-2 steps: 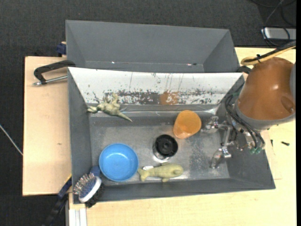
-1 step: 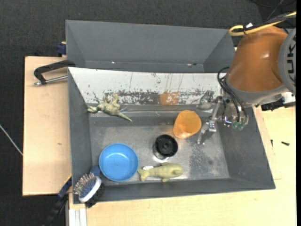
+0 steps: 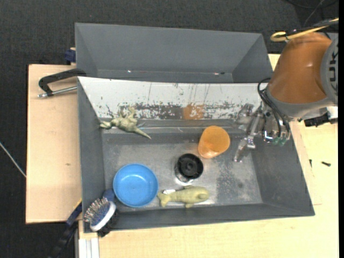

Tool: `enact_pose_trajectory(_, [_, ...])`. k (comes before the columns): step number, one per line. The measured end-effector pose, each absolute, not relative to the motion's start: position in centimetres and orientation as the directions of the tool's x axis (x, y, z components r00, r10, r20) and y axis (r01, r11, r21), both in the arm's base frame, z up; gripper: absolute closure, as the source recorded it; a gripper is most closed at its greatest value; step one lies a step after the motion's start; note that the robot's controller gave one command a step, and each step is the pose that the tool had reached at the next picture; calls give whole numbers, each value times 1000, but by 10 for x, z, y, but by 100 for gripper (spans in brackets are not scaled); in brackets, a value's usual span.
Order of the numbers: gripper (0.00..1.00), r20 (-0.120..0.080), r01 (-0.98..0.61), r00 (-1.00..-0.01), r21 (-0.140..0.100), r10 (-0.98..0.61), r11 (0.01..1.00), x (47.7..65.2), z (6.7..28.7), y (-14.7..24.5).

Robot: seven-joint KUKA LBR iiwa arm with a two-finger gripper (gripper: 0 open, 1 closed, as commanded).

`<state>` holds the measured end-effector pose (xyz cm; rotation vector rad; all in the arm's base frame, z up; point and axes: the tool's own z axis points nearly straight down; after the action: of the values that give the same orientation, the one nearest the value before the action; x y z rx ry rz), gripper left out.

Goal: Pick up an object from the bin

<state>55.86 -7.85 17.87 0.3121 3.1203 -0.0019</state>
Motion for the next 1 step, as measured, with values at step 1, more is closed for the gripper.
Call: enact_pose_trajectory(1, [0,5,85,-996,3,85,996,558,85,-15])
